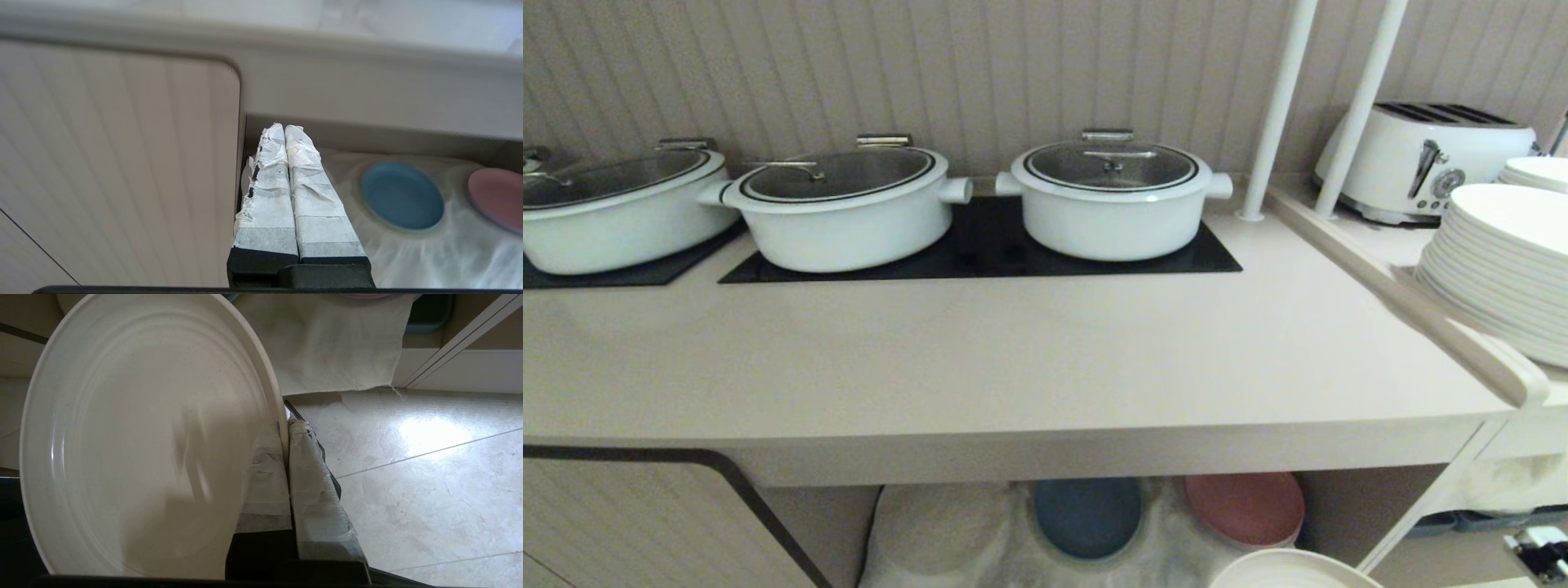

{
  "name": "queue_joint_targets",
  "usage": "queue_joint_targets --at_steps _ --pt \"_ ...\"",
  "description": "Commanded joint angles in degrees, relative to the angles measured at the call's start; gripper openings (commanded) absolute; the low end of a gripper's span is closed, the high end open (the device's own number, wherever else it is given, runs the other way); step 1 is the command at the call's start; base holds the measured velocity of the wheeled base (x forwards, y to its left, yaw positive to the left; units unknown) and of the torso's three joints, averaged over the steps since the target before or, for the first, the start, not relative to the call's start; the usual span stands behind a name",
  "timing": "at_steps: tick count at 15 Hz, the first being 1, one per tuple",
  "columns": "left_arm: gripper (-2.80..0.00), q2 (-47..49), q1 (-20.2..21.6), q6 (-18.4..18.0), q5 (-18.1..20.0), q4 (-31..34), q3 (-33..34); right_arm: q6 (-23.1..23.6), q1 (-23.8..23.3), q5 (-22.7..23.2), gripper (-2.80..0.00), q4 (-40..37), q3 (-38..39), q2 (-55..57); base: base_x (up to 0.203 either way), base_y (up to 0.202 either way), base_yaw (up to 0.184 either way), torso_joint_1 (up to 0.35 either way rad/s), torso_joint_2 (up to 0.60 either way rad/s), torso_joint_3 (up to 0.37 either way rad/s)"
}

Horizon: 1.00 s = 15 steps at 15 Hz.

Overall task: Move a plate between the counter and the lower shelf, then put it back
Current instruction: Put the plate

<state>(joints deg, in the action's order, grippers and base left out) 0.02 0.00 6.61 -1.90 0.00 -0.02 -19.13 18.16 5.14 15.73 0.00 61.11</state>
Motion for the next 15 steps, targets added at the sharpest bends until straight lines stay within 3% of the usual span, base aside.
queue_joint_targets --at_steps 1,8,15 --pt "-2.8 0.0 0.0 0.1 0.0 0.0 -0.1 -0.1 0.0 0.0 -2.8 0.1 0.0 0.1 0.0 0.0 0.0 0.284 -0.55 -0.274" --pt "-2.8 0.0 0.0 0.1 0.0 0.0 0.0 0.0 0.0 0.1 -2.8 0.2 0.0 0.1 0.0 0.0 0.0 0.299 -0.58 -0.287" --pt "-2.8 0.0 0.0 0.1 0.0 0.0 -0.1 -0.1 0.0 0.2 -2.8 0.2 0.0 0.1 0.0 0.0 0.0 0.19 -0.37 -0.18"
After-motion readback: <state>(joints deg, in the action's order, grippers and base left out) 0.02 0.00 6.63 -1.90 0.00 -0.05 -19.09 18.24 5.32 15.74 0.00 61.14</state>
